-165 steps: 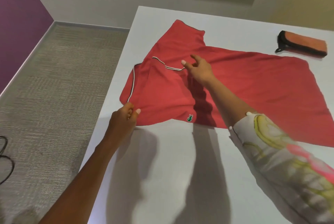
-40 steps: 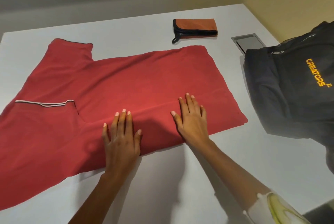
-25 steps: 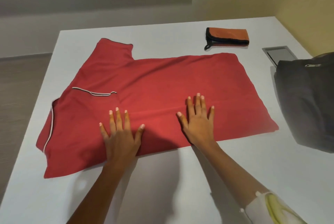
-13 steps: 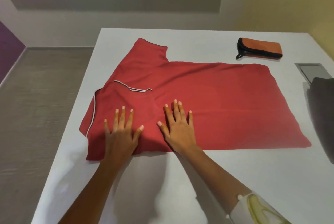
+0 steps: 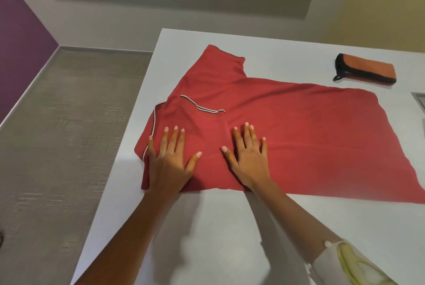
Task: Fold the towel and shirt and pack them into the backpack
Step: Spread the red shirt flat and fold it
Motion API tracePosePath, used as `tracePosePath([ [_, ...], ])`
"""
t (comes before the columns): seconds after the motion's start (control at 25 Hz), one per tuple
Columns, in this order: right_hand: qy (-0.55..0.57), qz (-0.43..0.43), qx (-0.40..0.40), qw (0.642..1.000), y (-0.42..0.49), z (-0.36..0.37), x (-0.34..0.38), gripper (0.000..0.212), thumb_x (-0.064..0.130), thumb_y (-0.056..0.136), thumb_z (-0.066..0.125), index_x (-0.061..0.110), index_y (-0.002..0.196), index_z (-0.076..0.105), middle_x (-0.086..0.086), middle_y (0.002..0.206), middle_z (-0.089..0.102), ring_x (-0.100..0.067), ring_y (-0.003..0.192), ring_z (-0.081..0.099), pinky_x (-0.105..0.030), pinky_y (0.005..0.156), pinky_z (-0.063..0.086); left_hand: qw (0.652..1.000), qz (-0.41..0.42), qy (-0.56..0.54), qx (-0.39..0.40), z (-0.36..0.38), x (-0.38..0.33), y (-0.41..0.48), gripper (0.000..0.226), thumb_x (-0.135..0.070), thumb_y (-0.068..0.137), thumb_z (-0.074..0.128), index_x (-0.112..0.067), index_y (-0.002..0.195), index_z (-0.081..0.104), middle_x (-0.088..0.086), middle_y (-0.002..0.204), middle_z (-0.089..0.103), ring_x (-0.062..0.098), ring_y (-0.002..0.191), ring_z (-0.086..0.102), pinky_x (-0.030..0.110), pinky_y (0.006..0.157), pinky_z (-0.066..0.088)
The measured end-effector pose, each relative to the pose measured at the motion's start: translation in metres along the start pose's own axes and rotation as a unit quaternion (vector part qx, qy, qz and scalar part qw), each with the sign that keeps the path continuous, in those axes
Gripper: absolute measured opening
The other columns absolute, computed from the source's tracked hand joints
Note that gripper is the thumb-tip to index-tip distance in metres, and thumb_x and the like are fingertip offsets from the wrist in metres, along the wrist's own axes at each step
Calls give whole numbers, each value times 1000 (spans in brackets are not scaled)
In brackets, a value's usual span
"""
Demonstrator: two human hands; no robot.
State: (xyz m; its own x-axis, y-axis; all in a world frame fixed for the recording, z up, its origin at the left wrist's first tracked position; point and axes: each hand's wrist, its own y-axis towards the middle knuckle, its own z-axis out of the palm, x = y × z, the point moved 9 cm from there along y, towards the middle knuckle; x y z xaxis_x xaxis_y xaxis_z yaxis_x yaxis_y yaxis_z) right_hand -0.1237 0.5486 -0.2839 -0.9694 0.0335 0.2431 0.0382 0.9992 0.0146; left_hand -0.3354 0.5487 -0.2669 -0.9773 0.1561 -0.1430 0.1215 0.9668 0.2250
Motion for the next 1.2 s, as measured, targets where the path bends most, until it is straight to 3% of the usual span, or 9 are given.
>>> tracePosePath([
  [0.12,23,-39,0,999,29,-3,39,64,52,98,33,20,153,25,-8,163,10,-23,151,4,-52,118,9,1000,10,-2,-17,0,5,7,61,-53,98,35,-12,140,51,12,148,45,30,140,38,54,116,20],
  [0.24,38,-85,56,994,69,-1,74,60,34,99,40,17,153,22,-7,162,14,-21,150,8,-52,118,14,1000,-8,6,22,10,31,5,66,-57,97,26,-15,143,47,14,151,40,29,141,36,50,114,23],
  [0.44,-11,-112,162,980,118,12,106,78,24,89,53,19,155,12,-6,160,21,-25,146,18,-58,114,18,998,31,27,46,11,42,0,71,-64,95,19,-20,148,39,10,155,34,26,145,29,46,114,22],
  [0.52,-30,-95,185,978,131,12,106,76,27,83,60,18,150,25,-9,149,37,-30,139,28,-57,111,22,999,23,27,38,9,42,0,69,-63,95,24,-22,149,38,9,155,34,25,145,29,46,115,20],
  [0.6,-54,-94,207,972,141,9,106,58,29,83,63,17,136,44,-9,136,50,-33,133,34,-54,108,24,999,23,30,34,8,42,0,66,-62,95,26,-26,149,37,8,155,34,24,145,28,46,115,19],
  [0.76,1,-176,117,977,136,-17,110,25,23,84,61,17,108,59,-7,107,57,-32,115,43,-42,87,31,999,14,37,34,7,42,-1,65,-63,94,27,-27,147,40,8,156,34,23,145,28,49,116,16],
  [0.92,96,-299,5,949,73,-55,110,15,19,78,56,25,87,45,6,84,49,-24,90,48,-34,76,27,998,-32,47,7,-2,48,-6,64,-59,93,37,-17,140,48,12,157,30,24,145,27,54,116,9],
  [1.08,3,-389,-8,921,1,-45,94,28,20,68,49,21,97,52,1,96,57,-23,92,47,-39,84,33,996,-44,-9,-80,-21,53,-16,50,-41,89,53,-10,128,51,11,153,36,27,143,31,56,116,13],
  [1.2,-21,-373,30,927,-23,-22,72,30,18,73,55,22,103,59,4,106,60,-23,96,52,-40,87,36,996,16,-13,-86,-27,42,-17,52,-24,85,55,-25,137,51,4,151,40,25,138,38,54,115,16],
])
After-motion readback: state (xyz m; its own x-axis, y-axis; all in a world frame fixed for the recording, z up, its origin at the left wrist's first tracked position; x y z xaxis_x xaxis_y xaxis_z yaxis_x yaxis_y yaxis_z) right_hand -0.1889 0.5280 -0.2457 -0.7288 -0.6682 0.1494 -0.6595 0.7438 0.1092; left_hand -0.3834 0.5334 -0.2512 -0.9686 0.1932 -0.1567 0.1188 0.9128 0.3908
